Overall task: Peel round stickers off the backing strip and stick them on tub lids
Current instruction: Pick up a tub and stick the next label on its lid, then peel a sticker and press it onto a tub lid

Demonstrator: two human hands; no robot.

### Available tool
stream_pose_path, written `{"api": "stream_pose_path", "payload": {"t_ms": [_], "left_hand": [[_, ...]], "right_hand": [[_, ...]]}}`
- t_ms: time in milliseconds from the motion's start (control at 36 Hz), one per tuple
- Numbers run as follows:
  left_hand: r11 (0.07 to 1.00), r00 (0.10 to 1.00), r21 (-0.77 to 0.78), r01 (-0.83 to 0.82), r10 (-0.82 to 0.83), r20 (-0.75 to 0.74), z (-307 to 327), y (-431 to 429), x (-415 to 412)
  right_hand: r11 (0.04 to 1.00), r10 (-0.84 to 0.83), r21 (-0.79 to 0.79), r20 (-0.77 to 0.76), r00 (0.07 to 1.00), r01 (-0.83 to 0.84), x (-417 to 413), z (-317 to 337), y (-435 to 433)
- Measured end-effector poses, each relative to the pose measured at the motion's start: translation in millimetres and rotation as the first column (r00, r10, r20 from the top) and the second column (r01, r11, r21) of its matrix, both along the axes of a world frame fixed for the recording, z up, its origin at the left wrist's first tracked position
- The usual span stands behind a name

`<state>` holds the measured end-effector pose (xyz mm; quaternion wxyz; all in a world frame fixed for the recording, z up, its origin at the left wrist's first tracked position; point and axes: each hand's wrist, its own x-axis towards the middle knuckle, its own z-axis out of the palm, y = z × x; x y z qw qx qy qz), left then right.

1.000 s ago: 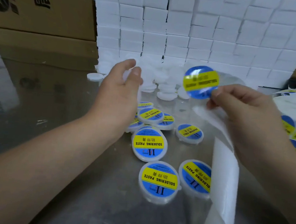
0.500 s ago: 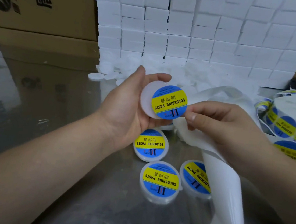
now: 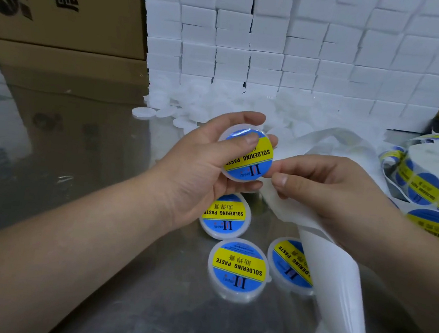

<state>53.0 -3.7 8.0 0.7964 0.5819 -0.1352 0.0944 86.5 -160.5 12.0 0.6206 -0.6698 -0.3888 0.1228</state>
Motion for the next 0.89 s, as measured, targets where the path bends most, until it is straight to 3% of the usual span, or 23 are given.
{"api": "stream_pose_path", "payload": {"t_ms": [306,417,472,583,694,778,889], "left_hand": [[0.994,0.996,0.074,-0.087,0.087,0.004,0,-2,-2],[0.954,0.961,0.127,-0.273,0.265,0.074,2,-5,-2],[0.919,0.922,0.078,-0.386,0.38,0.081,6,-2,-1],[0.842,0.84,-0.019,-0.539,0.54,0.051,17,13,1],[0.853,0.896,0.278,-0.441,0.439,0.073,8,-2,-4],[0.771,0.921,0.506,-0.386,0.357,0.158,-4,-11,-7],[0.678,0.914,0.614,-0.404,0.325,0.242,-11,-10,-6]], "right_hand": [[0.997,-0.067,-0.045,0.006,0.998,0.067,2,-2,0],[0.978,-0.176,-0.102,0.058,0.983,0.181,2,-4,2],[0.947,-0.288,-0.119,0.101,0.952,0.299,3,-5,1],[0.894,-0.447,-0.038,0.006,0.895,0.447,8,-2,-1],[0.933,-0.361,-0.02,-0.035,0.932,0.36,1,0,1],[0.973,-0.231,-0.022,-0.001,0.973,0.231,-3,-1,3],[0.946,-0.262,-0.125,0.252,0.932,0.3,0,-3,3]]}}
